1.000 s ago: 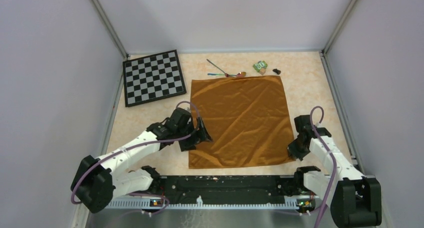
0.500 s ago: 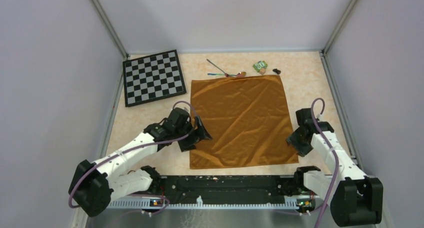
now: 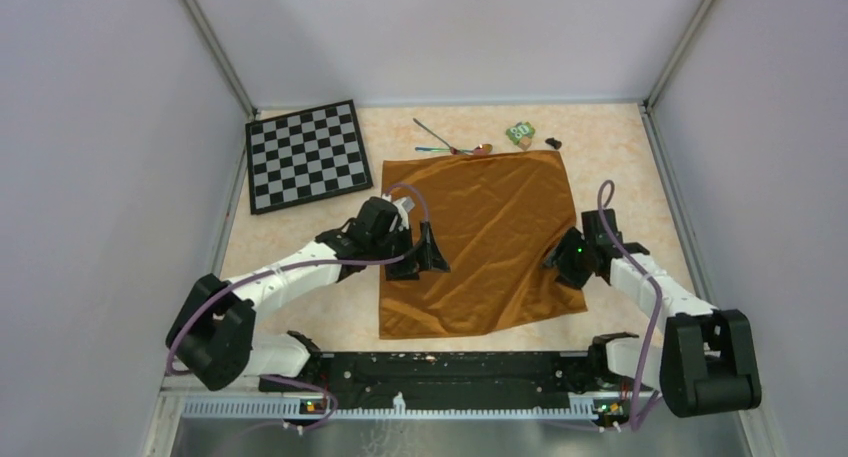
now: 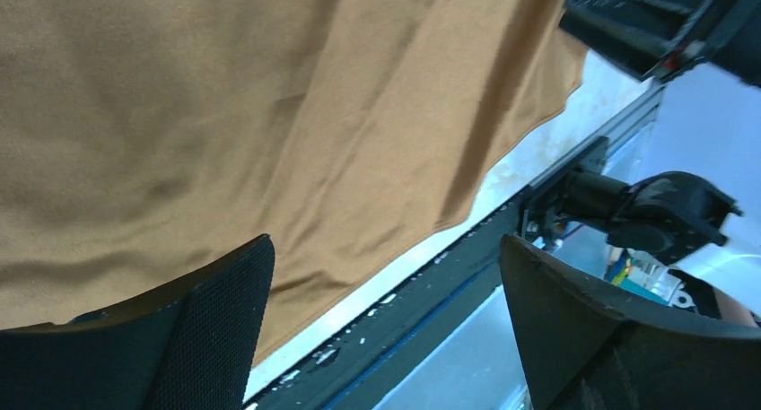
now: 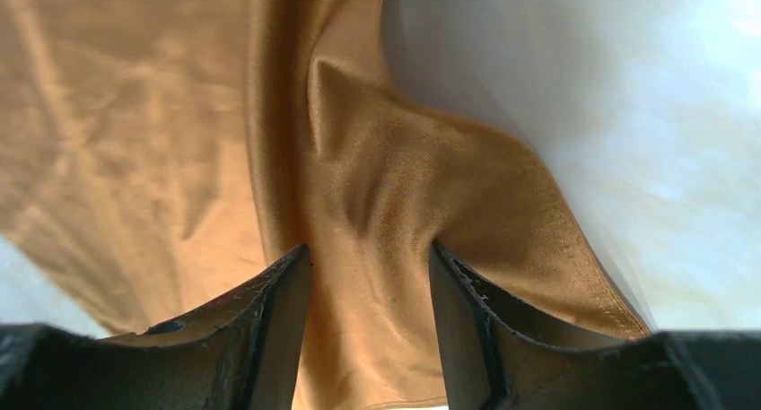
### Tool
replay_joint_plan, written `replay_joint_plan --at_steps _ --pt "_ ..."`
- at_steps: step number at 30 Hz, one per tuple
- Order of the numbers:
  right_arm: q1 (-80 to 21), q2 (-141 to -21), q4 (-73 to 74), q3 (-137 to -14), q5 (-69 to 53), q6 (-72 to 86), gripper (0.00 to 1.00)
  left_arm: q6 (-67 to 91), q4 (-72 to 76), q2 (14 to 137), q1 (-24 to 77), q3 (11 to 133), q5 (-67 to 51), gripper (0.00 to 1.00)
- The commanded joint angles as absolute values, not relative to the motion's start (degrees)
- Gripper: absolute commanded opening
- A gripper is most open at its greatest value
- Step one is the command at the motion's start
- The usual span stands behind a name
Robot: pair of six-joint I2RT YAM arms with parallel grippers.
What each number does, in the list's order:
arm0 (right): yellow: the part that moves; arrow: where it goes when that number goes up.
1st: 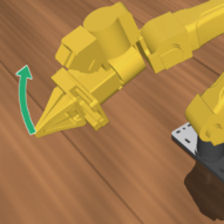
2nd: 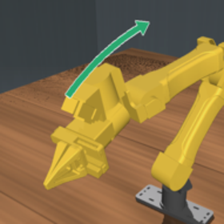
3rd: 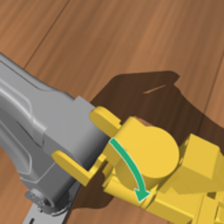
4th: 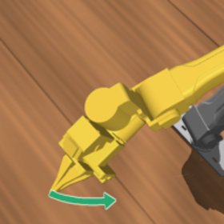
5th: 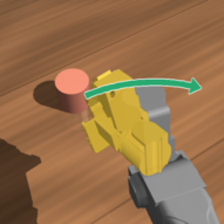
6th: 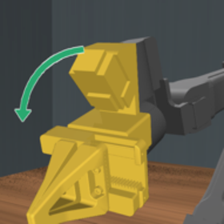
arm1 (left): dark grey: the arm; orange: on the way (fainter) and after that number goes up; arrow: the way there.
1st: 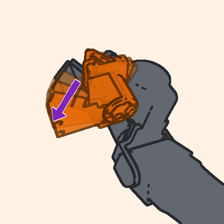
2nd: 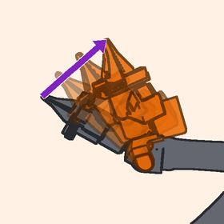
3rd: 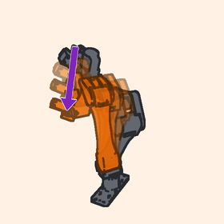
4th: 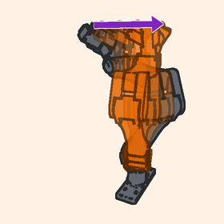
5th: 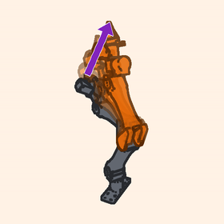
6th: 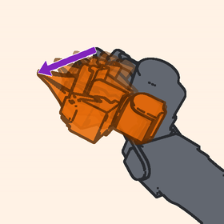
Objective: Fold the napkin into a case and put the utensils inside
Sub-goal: Pick up the flattened napkin from the center of the board.
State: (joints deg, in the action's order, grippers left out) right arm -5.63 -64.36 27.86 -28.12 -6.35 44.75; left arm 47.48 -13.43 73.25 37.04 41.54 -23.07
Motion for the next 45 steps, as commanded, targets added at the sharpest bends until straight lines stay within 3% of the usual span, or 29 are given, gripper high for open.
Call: replay_joint_plan --at_steps 1,6,13,17,21,27,35,45 --pt "-9.47 -71.84 14.87 -28.18 -9.49 44.41 0.52 41.88 -11.84 76.77 36.67 42.69 -23.54 0.99" --pt "-14.91 -83.11 9.98 -37.15 -8.79 44.62 0.50 41.52 -11.36 76.65 36.48 40.97 -21.65 0.99" --pt "-16.87 -82.52 29.72 -49.19 1.91 37.22 0.58 43.11 -9.88 74.10 36.44 38.77 -21.63 0.99" --pt "-13.41 -76.34 37.93 -47.62 4.48 34.68 0.59 43.59 -9.18 72.95 36.39 37.87 -22.55 0.99" --pt "-9.07 -73.40 40.52 -43.78 1.27 30.12 0.55 43.10 -9.48 71.92 36.45 37.66 -22.89 0.99" --pt "-9.49 -79.60 38.28 -45.85 -4.13 27.58 0.55 42.66 -9.75 70.80 36.42 38.01 -23.44 0.99" --pt "-12.43 -84.28 40.49 -47.90 2.53 26.01 0.57 42.91 -10.22 68.29 36.38 37.29 -23.27 0.99" --pt "-15.89 -87.84 43.39 -52.75 8.54 25.29 0.53 43.07 -10.25 67.35 36.32 36.80 -23.61 0.99"
